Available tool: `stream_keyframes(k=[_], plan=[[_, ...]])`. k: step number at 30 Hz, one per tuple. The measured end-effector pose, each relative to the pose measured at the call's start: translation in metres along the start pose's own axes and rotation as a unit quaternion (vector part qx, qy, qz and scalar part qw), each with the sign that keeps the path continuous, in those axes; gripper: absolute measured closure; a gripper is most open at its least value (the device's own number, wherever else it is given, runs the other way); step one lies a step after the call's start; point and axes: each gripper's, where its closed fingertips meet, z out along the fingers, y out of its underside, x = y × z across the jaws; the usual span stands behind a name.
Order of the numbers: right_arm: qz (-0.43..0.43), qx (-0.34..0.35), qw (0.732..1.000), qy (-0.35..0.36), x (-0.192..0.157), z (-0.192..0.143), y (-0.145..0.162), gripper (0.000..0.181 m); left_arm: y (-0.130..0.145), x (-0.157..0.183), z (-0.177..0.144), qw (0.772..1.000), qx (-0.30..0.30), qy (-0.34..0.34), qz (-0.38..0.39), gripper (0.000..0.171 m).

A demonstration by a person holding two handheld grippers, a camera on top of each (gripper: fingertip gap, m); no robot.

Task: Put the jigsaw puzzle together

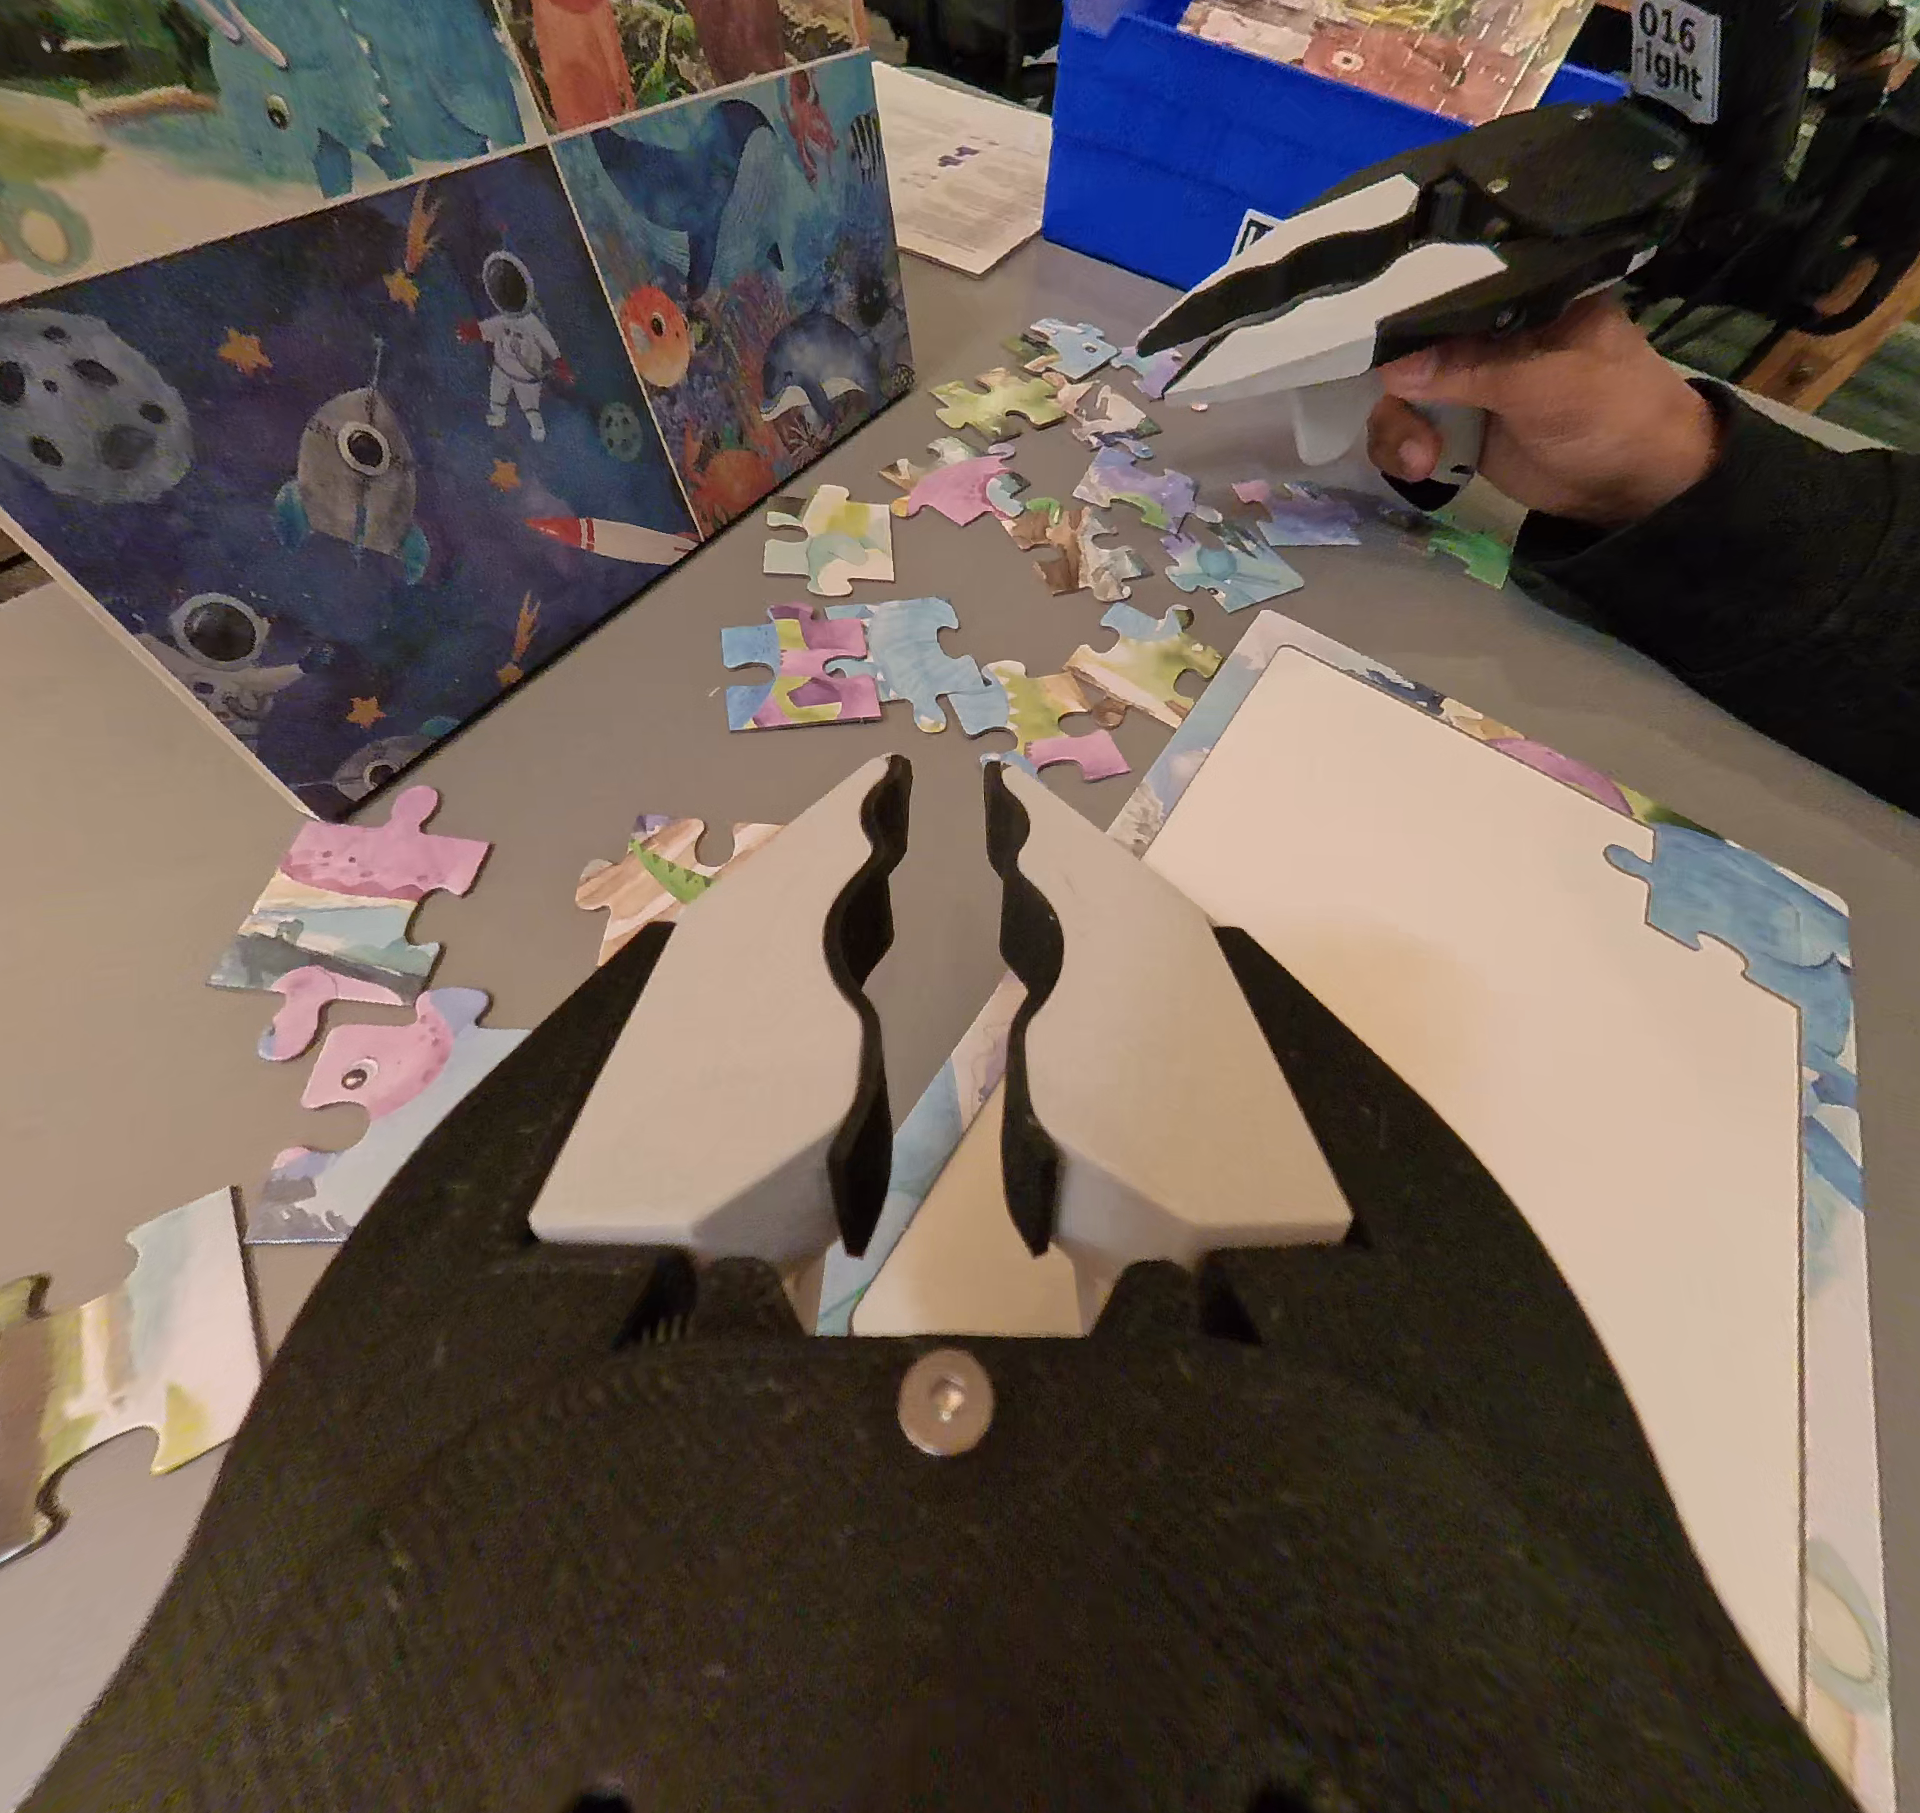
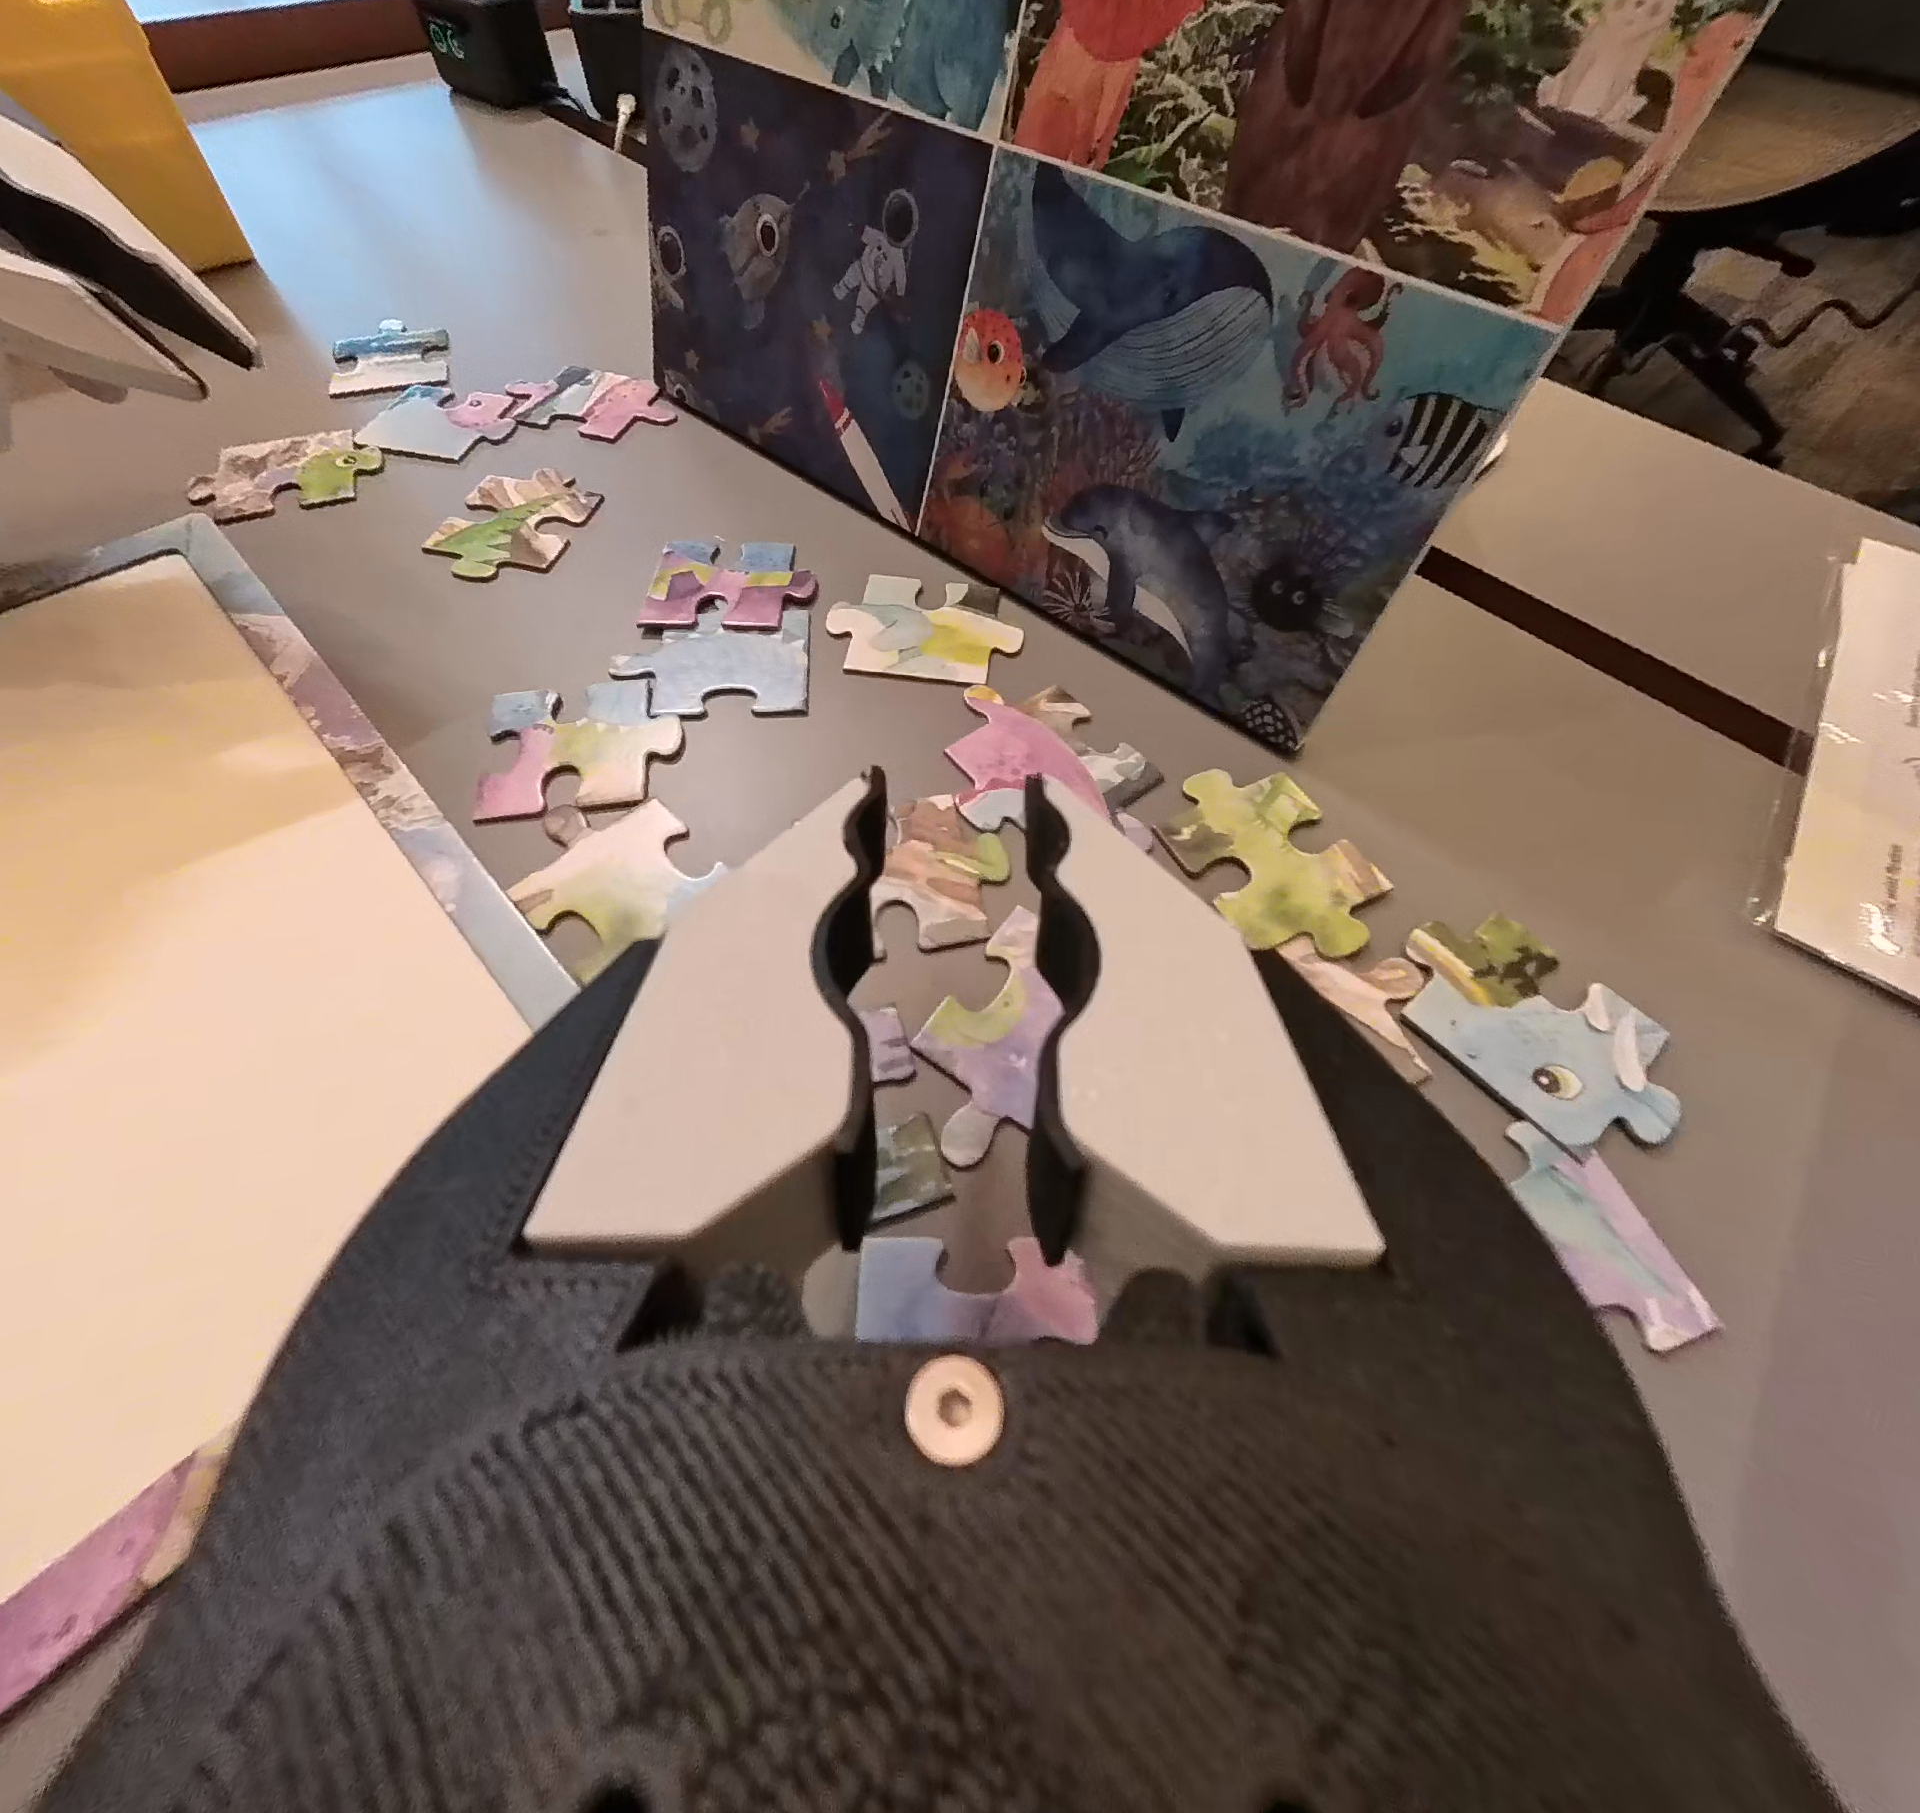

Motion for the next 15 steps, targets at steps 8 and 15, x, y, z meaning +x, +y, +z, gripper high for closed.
stream_keyframes(k=[8, 15], plan=[[0.015, 0.01, 1.0, -0.001, 0.004, -0.003, -0.003, 0.156, 0.005, -0.049, -0.022, 0.99, -0.021, -0.135, 0.028, 0.169], [-0.006, 0.005, 1.0, 0.001, -0.002, -0.001, -0.004, 0.156, 0.002, -0.079, -0.049, 0.984, 0.005, -0.177, -0.01, 0.169]])
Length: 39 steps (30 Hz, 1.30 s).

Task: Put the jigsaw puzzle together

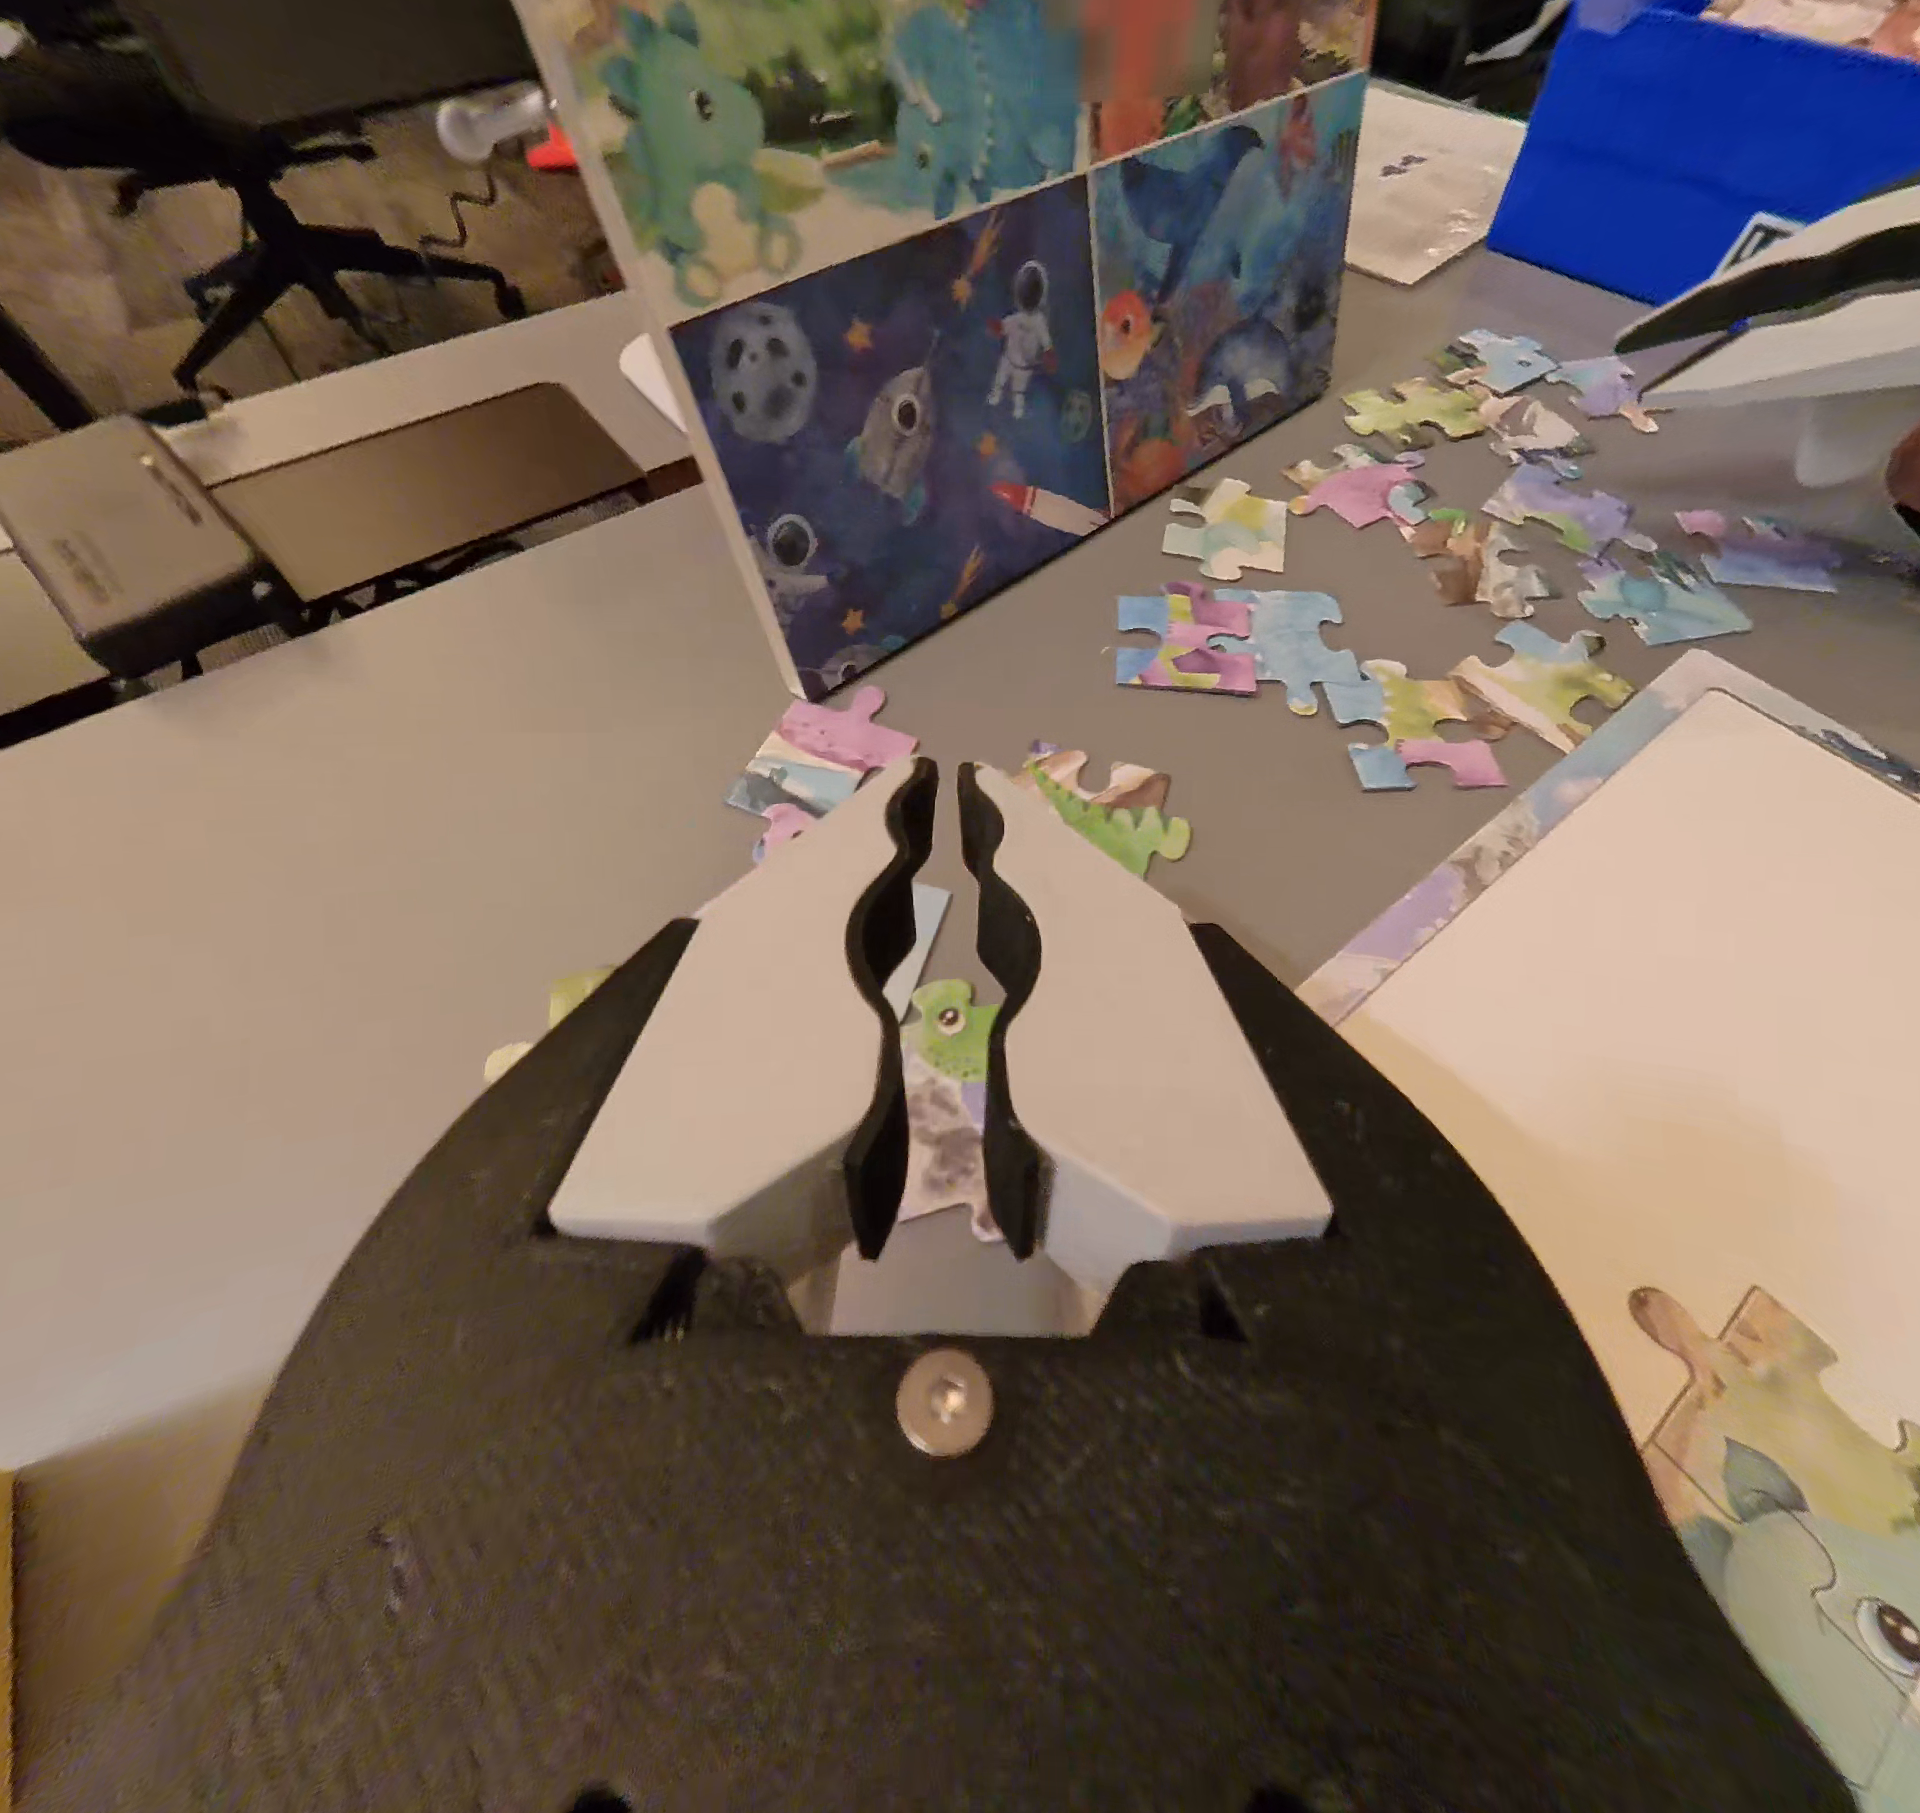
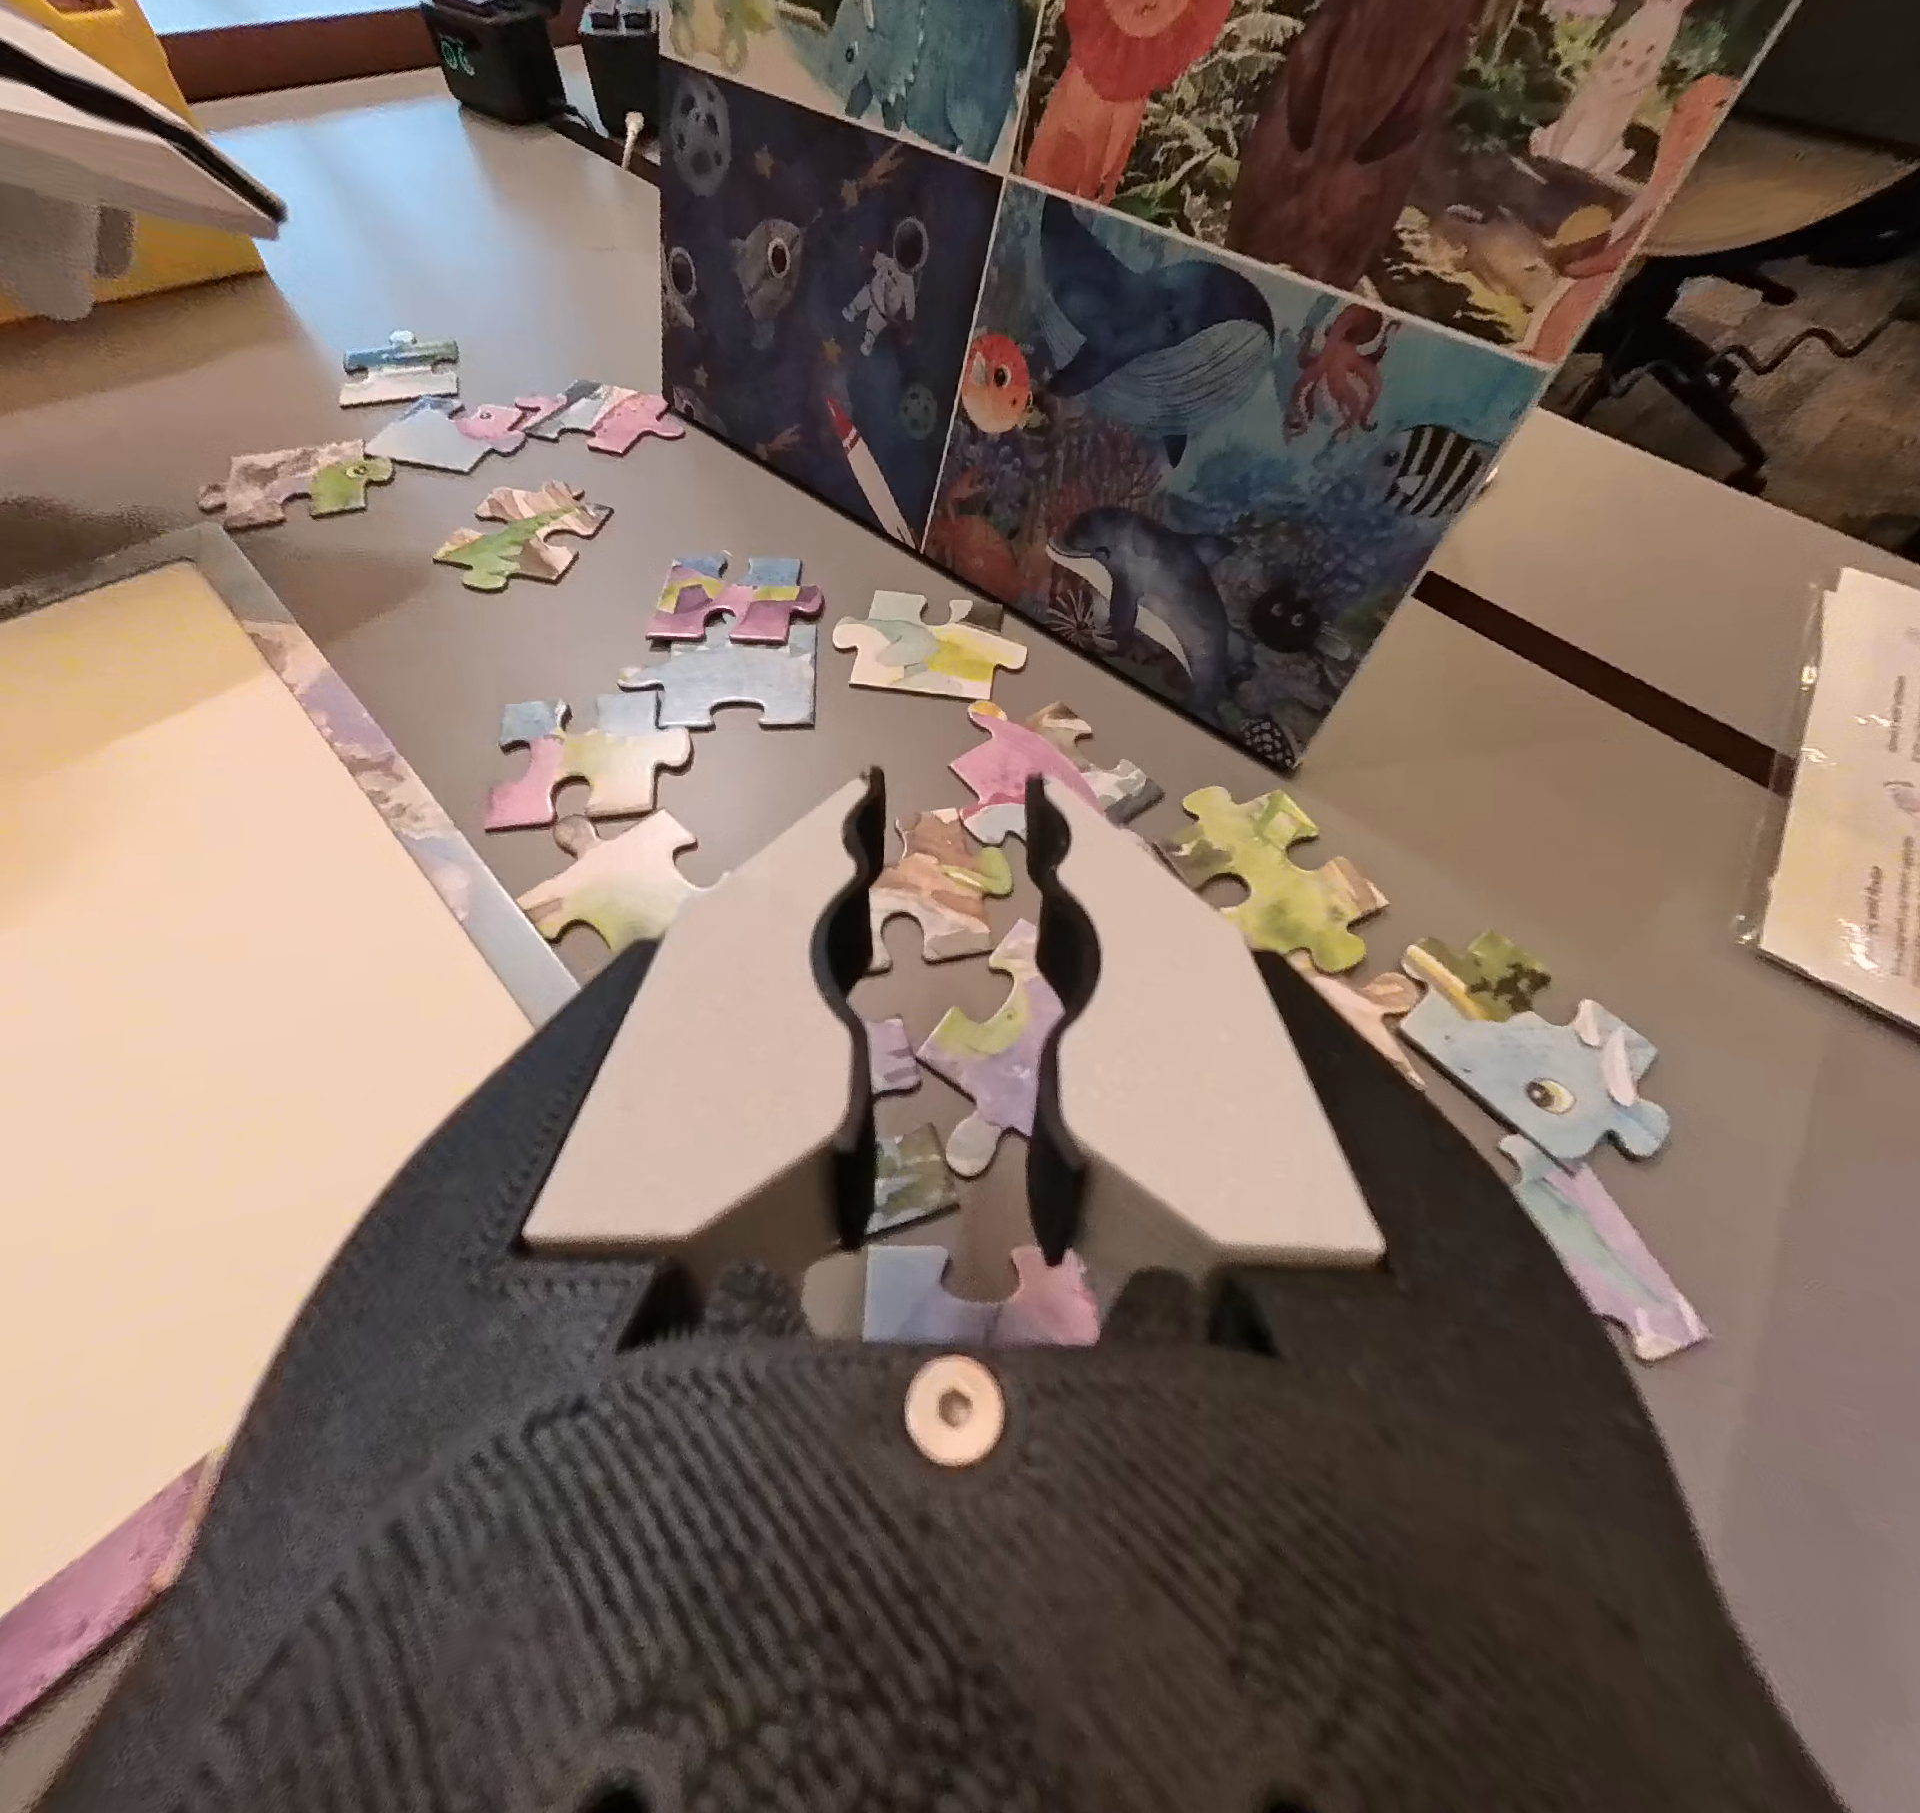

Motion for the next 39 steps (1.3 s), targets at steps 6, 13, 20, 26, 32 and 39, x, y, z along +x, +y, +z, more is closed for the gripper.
stream_keyframes(k=[6, 13, 20, 26, 32, 39], plan=[[0.009, -0.006, 1.0, -0.009, -0.001, 0.002, 0.004, 0.156, 0.018, -0.013, 0.006, 0.999, -0.035, -0.004, -0.023, 0.165], [0.011, -0.011, 1.0, -0.009, 0.001, 0.003, 0.007, 0.158, 0.027, -0.046, -0.005, 0.997, -0.05, -0.057, -0.035, 0.163], [-0.007, -0.018, 1.0, -0.005, -0.002, 0.004, 0.007, 0.158, 0.027, -0.056, -0.011, 0.995, -0.034, -0.049, -0.078, 0.154], [-0.007, -0.015, 0.998, 0.055, 0.025, -0.01, 0.003, 0.16, 0.036, -0.057, -0.005, 0.995, -0.049, -0.048, -0.078, 0.152], [0.04, 0.043, 0.988, 0.144, 0.073, -0.057, -0.017, 0.163, 0.027, -0.041, -0.002, 0.996, -0.028, -0.016, -0.081, 0.15], [0.064, 0.07, 0.985, 0.147, 0.084, -0.074, -0.022, 0.163, 0.025, -0.026, 0.006, 0.997, -0.013, 0.018, -0.069, 0.15]])
